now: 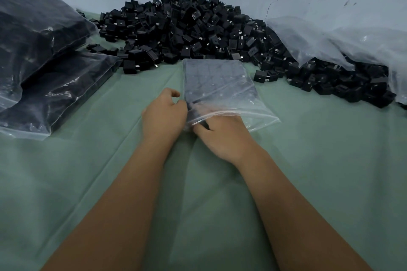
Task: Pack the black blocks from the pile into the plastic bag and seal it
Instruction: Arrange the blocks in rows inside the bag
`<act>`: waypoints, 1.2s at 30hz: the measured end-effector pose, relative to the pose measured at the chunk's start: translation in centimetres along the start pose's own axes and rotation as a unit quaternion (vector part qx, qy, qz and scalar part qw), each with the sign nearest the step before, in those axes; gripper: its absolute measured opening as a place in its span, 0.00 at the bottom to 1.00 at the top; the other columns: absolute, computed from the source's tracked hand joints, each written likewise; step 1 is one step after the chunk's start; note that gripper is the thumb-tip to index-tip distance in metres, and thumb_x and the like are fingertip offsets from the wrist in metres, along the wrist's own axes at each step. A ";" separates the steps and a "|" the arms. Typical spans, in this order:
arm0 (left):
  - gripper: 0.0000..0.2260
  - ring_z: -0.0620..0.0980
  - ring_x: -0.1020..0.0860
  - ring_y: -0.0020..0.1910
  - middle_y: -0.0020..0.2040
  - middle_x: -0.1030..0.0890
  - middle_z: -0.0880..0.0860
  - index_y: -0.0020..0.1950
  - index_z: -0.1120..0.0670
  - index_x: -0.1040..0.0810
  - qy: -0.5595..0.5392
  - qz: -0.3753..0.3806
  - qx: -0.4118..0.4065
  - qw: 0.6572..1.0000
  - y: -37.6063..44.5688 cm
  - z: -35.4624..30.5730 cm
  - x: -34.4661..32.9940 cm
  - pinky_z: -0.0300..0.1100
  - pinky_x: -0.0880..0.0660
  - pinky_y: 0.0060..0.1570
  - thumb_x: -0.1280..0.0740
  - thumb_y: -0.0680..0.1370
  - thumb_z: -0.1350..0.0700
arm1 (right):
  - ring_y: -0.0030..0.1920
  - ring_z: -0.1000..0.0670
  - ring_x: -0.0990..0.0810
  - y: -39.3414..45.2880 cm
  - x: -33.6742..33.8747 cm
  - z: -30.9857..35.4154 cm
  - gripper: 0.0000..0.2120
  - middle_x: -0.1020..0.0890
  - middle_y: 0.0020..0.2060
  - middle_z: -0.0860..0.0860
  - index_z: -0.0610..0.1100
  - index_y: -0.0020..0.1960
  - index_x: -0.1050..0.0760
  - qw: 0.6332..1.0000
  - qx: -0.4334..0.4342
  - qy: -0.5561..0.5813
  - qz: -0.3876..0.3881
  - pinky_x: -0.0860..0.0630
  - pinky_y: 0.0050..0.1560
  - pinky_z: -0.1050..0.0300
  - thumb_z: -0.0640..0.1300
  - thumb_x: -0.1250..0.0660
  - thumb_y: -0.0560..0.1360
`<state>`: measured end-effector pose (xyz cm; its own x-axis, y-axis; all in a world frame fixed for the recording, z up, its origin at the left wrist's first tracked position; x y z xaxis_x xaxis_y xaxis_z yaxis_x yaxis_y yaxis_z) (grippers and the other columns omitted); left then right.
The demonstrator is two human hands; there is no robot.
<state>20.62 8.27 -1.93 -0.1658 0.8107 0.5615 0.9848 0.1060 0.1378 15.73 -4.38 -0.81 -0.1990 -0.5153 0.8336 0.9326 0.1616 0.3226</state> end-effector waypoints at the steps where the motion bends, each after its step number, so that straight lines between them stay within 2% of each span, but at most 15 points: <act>1: 0.15 0.56 0.21 0.45 0.35 0.22 0.51 0.63 0.51 0.25 -0.002 -0.003 0.000 1.000 0.0 0.0 0.1 0.53 0.26 0.55 0.40 0.77 0.55 | 0.47 0.54 0.25 -0.2 0.2 0.0 0.07 0.20 0.44 0.56 0.57 0.48 0.22 1.000 0.004 0.004 -0.005 0.30 0.50 0.54 0.52 0.40 0.78; 2: 0.15 0.57 0.21 0.46 0.36 0.22 0.51 0.63 0.51 0.25 -0.004 -0.007 0.001 1.000 0.1 0.1 0.2 0.53 0.26 0.55 0.40 0.77 0.56 | 0.41 0.54 0.25 -0.4 0.6 0.1 0.10 0.21 0.37 0.55 0.55 0.39 0.24 1.000 0.005 -0.010 -0.014 0.31 0.46 0.54 0.52 0.39 0.78; 3: 0.15 0.57 0.21 0.47 0.36 0.22 0.50 0.62 0.51 0.25 -0.007 -0.010 0.002 1.000 0.1 0.1 0.3 0.53 0.26 0.55 0.41 0.77 0.56 | 0.38 0.53 0.26 -0.6 0.9 0.1 0.13 0.23 0.33 0.54 0.52 0.35 0.27 0.999 0.008 -0.037 -0.022 0.32 0.43 0.54 0.52 0.39 0.78; 6: 0.14 0.56 0.22 0.46 0.38 0.22 0.49 0.62 0.51 0.24 -0.012 -0.019 -0.007 1.000 0.2 0.1 0.6 0.50 0.25 0.50 0.40 0.77 0.57 | 0.39 0.48 0.24 -1.5 2.7 0.8 0.13 0.20 0.35 0.51 0.44 0.38 0.22 0.992 0.039 -0.076 -0.090 0.28 0.44 0.50 0.49 0.39 0.77; 8: 0.13 0.53 0.22 0.45 0.43 0.21 0.48 0.61 0.52 0.23 -0.024 -0.034 -0.032 0.999 0.0 -0.4 0.9 0.48 0.26 0.46 0.40 0.78 0.57 | 0.35 0.48 0.25 -2.5 4.9 1.1 0.13 0.21 0.31 0.50 0.41 0.37 0.22 0.981 0.047 -0.048 -0.183 0.28 0.38 0.50 0.45 0.40 0.74; 10: 0.13 0.52 0.22 0.53 0.54 0.19 0.50 0.62 0.52 0.23 -0.046 -0.049 -0.088 0.994 -0.2 -1.6 1.2 0.48 0.25 0.53 0.38 0.79 0.57 | 0.29 0.49 0.30 -3.5 6.9 1.5 0.13 0.26 0.26 0.50 0.40 0.34 0.24 0.959 0.064 -0.032 -0.274 0.32 0.30 0.53 0.43 0.41 0.73; 12: 0.15 0.51 0.28 0.66 0.66 0.23 0.50 0.67 0.52 0.24 -0.030 -0.023 -0.174 0.984 -0.5 -3.4 0.6 0.48 0.32 0.66 0.37 0.80 0.57 | 0.28 0.49 0.32 -4.2 8.2 1.5 0.12 0.28 0.25 0.50 0.40 0.33 0.25 0.940 0.077 -0.017 -0.331 0.36 0.29 0.55 0.41 0.40 0.72; 15: 0.21 0.47 0.41 0.77 0.77 0.36 0.48 0.75 0.50 0.32 0.061 0.088 -0.250 0.962 -1.0 -4.5 -2.3 0.43 0.47 0.75 0.38 0.82 0.54 | 0.33 0.50 0.28 -4.2 9.9 -2.0 0.08 0.24 0.30 0.52 0.42 0.37 0.23 0.924 -0.018 0.066 -0.377 0.33 0.33 0.56 0.41 0.39 0.72; 18: 0.21 0.44 0.47 0.78 0.79 0.40 0.46 0.76 0.48 0.34 0.129 0.150 -0.244 0.950 -0.9 -3.5 -4.1 0.39 0.51 0.74 0.40 0.82 0.50 | 0.45 0.51 0.23 -4.2 11.7 -9.3 0.09 0.23 0.43 0.55 0.51 0.46 0.23 0.880 -0.178 0.155 -0.411 0.29 0.43 0.56 0.41 0.40 0.72; 21: 0.21 0.43 0.47 0.78 0.78 0.39 0.46 0.75 0.48 0.32 0.128 0.146 -0.243 0.950 -0.6 -3.3 -4.4 0.38 0.52 0.74 0.38 0.82 0.50 | 0.60 0.46 0.28 -4.5 14.1 -17.0 0.16 0.26 0.58 0.48 0.48 0.60 0.24 0.850 -0.319 0.106 -0.405 0.31 0.61 0.53 0.40 0.38 0.73; 25: 0.21 0.43 0.45 0.77 0.77 0.37 0.45 0.74 0.47 0.30 0.146 0.126 -0.245 0.950 -0.6 -3.3 -4.4 0.41 0.50 0.75 0.38 0.80 0.50 | 0.68 0.40 0.36 -6.1 17.8 -25.5 0.26 0.35 0.70 0.42 0.47 0.71 0.32 0.796 -0.453 0.029 -0.400 0.38 0.68 0.51 0.46 0.37 0.73; 29: 0.21 0.42 0.45 0.76 0.76 0.37 0.41 0.73 0.45 0.31 0.170 0.121 -0.240 0.948 -0.7 -3.4 -4.5 0.48 0.44 0.75 0.38 0.79 0.48 | 0.71 0.39 0.40 -4.5 17.6 -31.2 0.30 0.45 0.75 0.45 0.57 0.74 0.38 0.763 -0.550 0.090 -0.327 0.44 0.72 0.44 0.56 0.39 0.73; 31: 0.21 0.42 0.45 0.76 0.75 0.37 0.40 0.72 0.44 0.31 0.175 0.123 -0.236 0.948 -0.7 -3.4 -4.5 0.48 0.43 0.75 0.42 0.79 0.46 | 0.72 0.39 0.43 -1.9 16.0 -31.4 0.29 0.47 0.76 0.47 0.62 0.70 0.34 0.774 -0.563 0.106 -0.270 0.49 0.73 0.43 0.60 0.37 0.70; 33: 0.25 0.42 0.44 0.76 0.74 0.36 0.39 0.72 0.45 0.30 0.175 0.126 -0.234 0.948 -0.7 -3.4 -4.5 0.48 0.42 0.74 0.45 0.75 0.44 | 0.71 0.37 0.43 0.7 14.4 -30.4 0.30 0.47 0.75 0.47 0.65 0.68 0.33 0.801 -0.541 0.101 -0.237 0.49 0.73 0.43 0.62 0.37 0.66; 36: 0.23 0.43 0.43 0.75 0.74 0.35 0.40 0.72 0.45 0.29 0.174 0.127 -0.235 0.948 -0.6 -3.5 -4.5 0.49 0.42 0.74 0.42 0.76 0.45 | 0.72 0.38 0.41 3.3 12.3 -28.2 0.30 0.46 0.75 0.47 0.67 0.66 0.33 0.846 -0.494 0.036 -0.195 0.47 0.73 0.45 0.65 0.38 0.64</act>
<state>20.58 2.53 -1.73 -0.0148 0.5287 0.8487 0.8767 -0.4013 0.2652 24.87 -33.86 -2.16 -0.5639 -0.4227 0.7095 0.6032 -0.7976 0.0042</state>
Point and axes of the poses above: each hand's wrist, its own y-axis towards the middle knuckle, its own x-axis out of the back of the hand, z = x × y, the point moved 9 cm from there along y, towards the middle knuckle
